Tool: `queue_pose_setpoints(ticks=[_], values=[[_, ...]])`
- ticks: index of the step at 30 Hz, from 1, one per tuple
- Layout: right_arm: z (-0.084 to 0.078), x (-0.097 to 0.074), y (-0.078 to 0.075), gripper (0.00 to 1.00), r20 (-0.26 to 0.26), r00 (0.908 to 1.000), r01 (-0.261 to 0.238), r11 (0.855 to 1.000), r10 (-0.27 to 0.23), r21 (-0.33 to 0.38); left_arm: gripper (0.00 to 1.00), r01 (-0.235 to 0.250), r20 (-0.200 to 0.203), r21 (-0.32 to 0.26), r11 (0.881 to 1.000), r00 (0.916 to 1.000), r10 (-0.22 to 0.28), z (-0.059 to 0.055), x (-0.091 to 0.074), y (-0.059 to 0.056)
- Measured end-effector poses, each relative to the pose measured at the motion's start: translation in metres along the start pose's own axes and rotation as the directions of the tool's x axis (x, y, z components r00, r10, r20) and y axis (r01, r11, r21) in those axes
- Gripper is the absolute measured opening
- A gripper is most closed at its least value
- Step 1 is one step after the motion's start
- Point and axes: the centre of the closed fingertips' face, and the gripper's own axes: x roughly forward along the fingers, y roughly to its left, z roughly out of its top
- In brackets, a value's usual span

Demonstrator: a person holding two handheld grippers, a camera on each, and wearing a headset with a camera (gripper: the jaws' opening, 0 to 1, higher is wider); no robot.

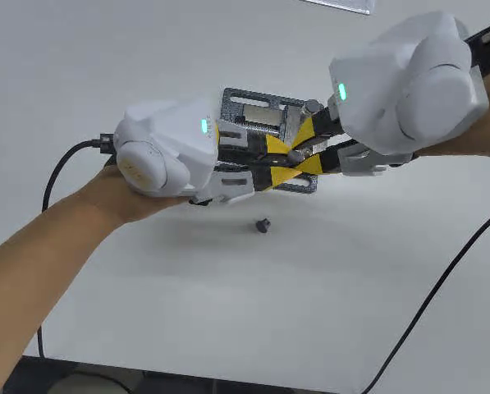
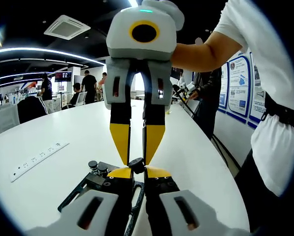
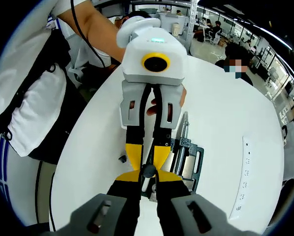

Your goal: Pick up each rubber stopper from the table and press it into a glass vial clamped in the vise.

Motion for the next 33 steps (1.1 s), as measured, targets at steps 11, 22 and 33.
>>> queue_pose_setpoints(ticks=[11,22,33], values=[[-0.0049,-0.0025,-0.001,0.11,0.004,1.0,-0.006,0.999,0.006,0.033,0.04,0.001,0.009,0.026,1.0,1.0,-0.002,0.0011,0.0025,0.0003],[-0.0049,-0.0056,-0.0037,0.11,0.022,0.9998,0.001,0.999,-0.001,0.041,0.04,-0.002,0.023,0.012,1.0,0.9997,0.001,0.0037,0.0037,0.0024],[-0.0074,-0.0077,-0.0051,0.13,0.04,0.9992,-0.005,0.996,0.001,0.094,0.04,-0.011,0.034,0.039,0.999,0.9994,0.009,0.0065,0.0056,0.0015]])
